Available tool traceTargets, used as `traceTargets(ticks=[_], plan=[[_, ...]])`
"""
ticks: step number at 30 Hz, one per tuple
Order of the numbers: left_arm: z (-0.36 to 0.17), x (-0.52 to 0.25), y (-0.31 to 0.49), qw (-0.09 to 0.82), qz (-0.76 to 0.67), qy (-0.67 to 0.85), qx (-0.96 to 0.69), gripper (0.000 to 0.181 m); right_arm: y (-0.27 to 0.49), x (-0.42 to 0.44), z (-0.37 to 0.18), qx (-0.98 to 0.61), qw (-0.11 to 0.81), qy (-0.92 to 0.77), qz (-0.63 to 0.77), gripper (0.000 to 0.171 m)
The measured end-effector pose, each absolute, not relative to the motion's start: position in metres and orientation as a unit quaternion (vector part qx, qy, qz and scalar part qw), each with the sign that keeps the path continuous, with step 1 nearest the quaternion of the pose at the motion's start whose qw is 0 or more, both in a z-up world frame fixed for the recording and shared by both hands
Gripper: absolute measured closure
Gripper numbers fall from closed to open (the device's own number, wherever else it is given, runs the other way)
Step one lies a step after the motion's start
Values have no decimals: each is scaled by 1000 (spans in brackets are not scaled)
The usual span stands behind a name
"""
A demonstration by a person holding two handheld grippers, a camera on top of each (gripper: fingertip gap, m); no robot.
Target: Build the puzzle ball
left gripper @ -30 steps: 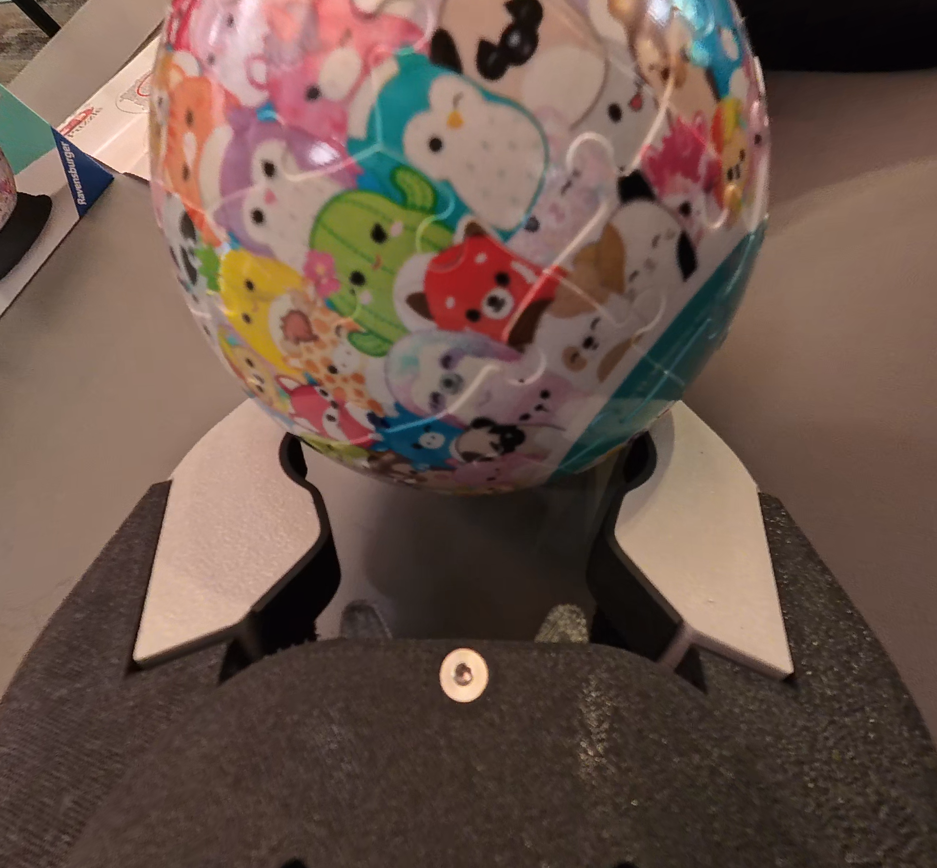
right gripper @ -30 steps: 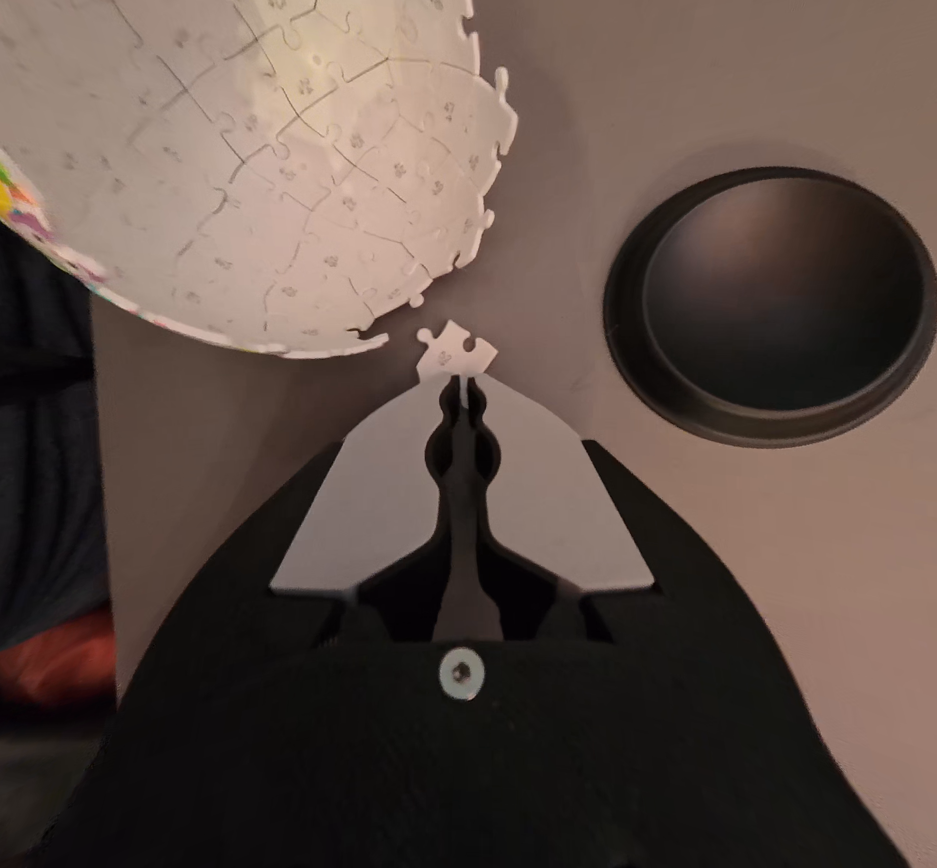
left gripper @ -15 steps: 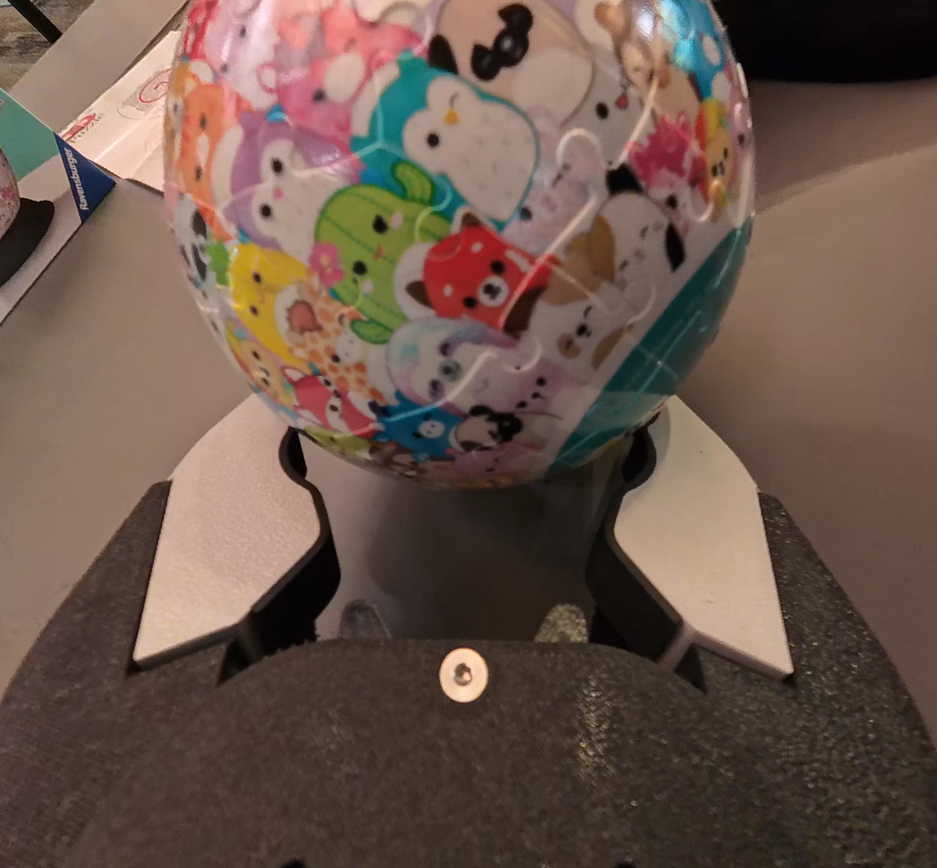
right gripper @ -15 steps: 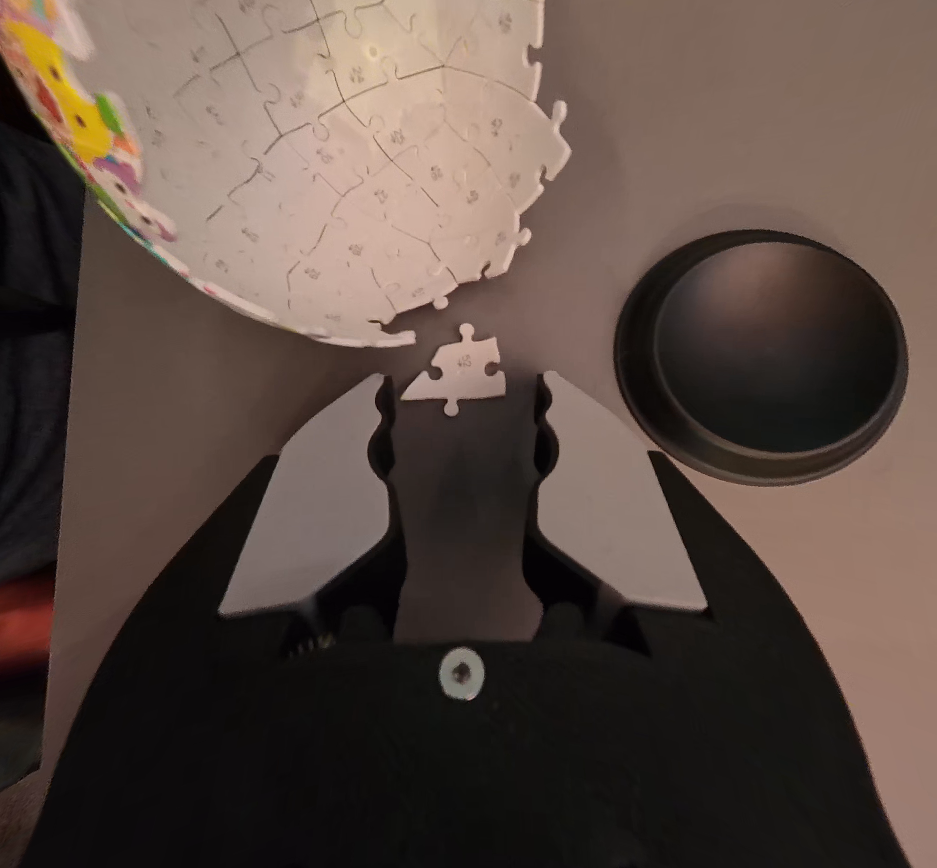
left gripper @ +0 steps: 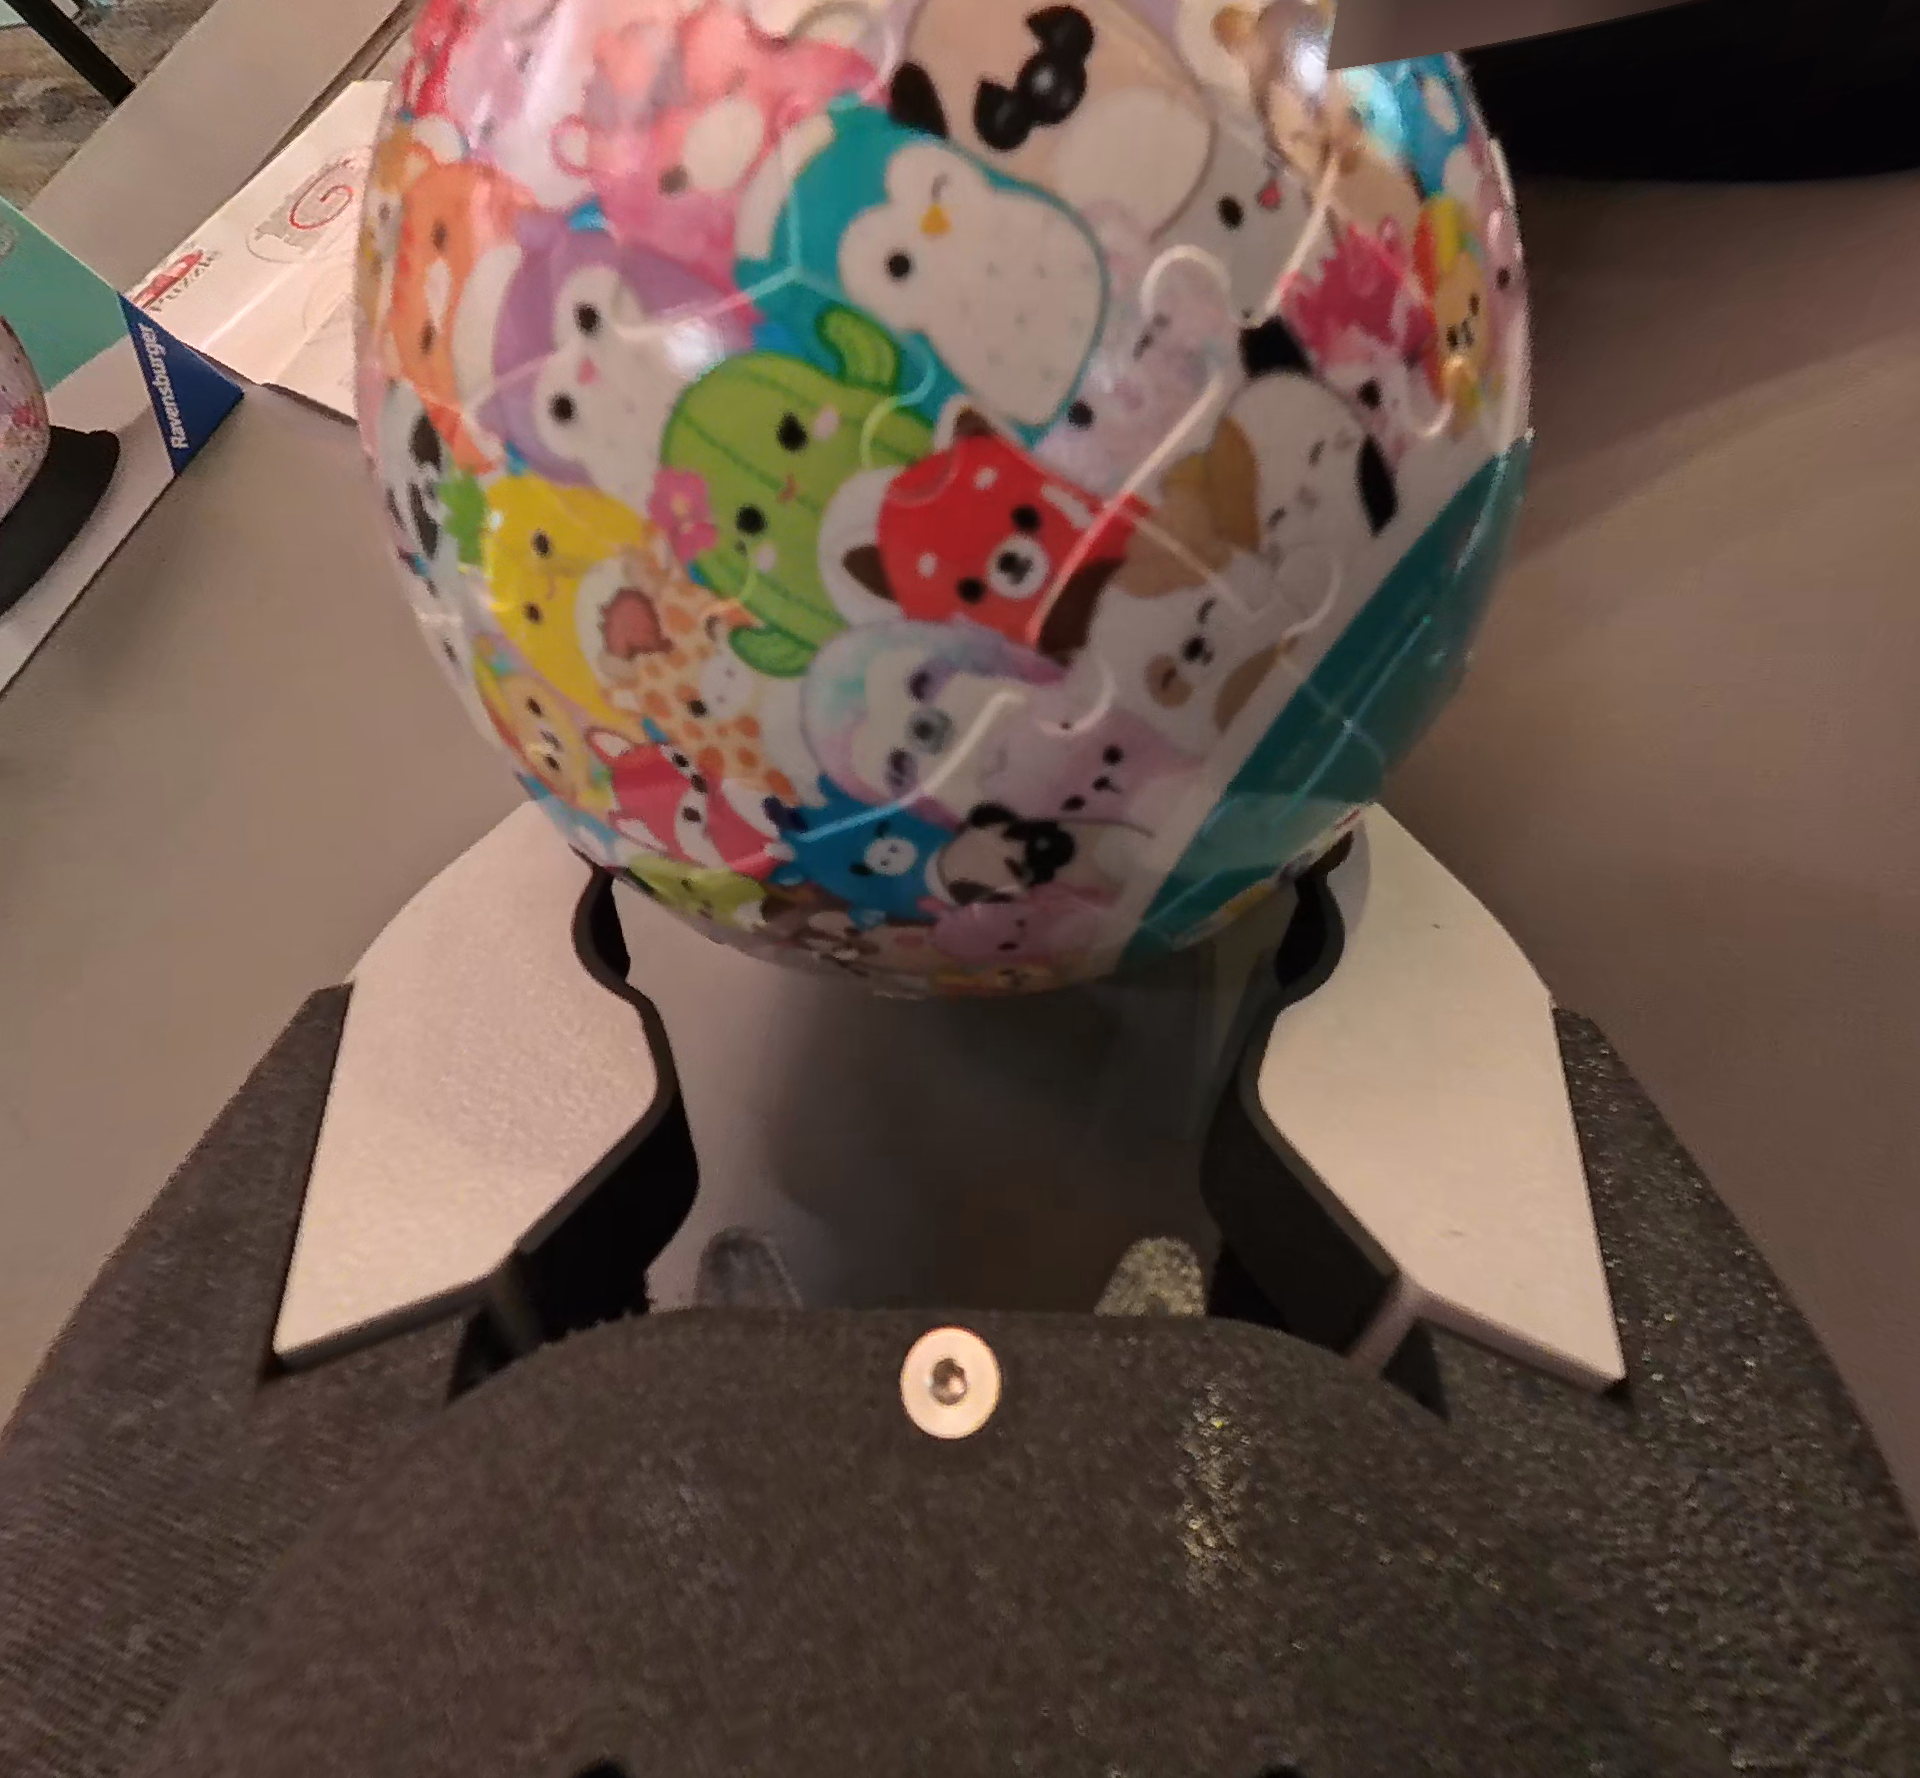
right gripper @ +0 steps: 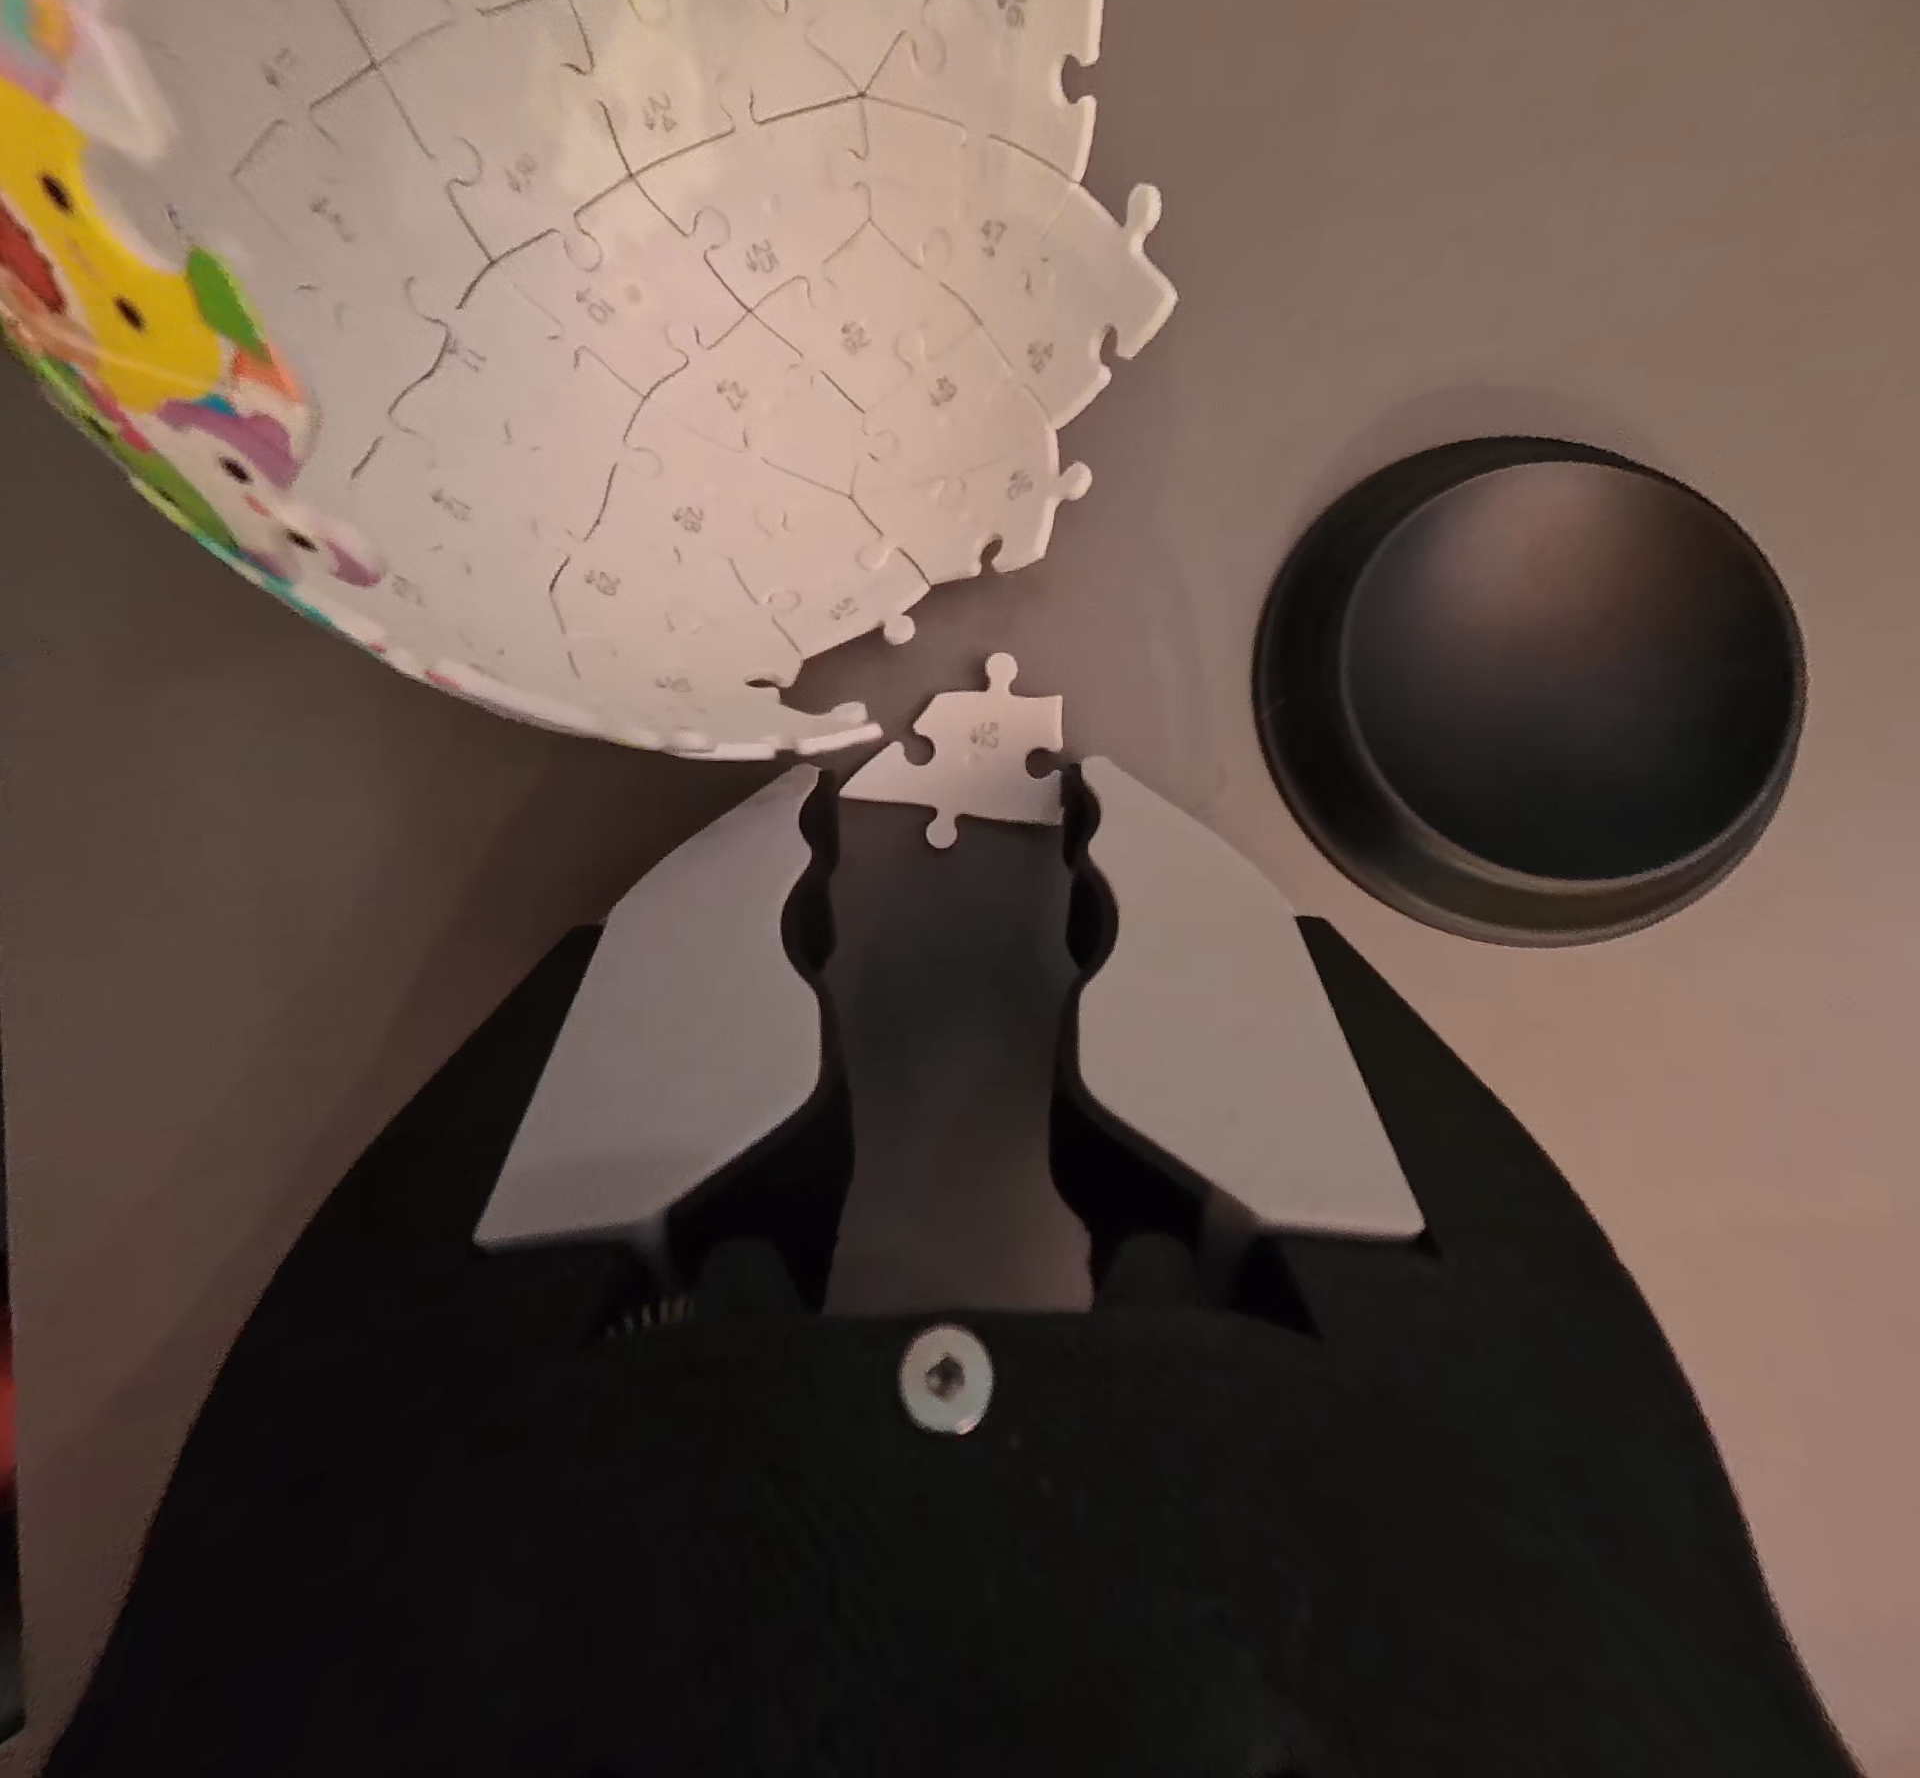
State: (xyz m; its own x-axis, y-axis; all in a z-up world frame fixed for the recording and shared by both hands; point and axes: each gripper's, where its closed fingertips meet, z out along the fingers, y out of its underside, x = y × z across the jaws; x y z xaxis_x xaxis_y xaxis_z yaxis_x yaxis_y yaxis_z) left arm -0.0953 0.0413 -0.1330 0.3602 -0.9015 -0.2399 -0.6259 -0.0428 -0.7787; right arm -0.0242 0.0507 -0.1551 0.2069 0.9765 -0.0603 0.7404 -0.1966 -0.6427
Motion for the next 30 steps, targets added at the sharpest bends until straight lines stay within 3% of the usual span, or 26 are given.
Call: traceTargets(ticks=[22, 30], plan=[[-135, -104, 40, 423, -161, 550, -701, 58, 52, -25, -138, -658, 272, -650, 264, 129], [-133, -100, 40, 422, -166, 554, -698, 58, 50, -22, -134, -616, 242, -688, 299, 129]])
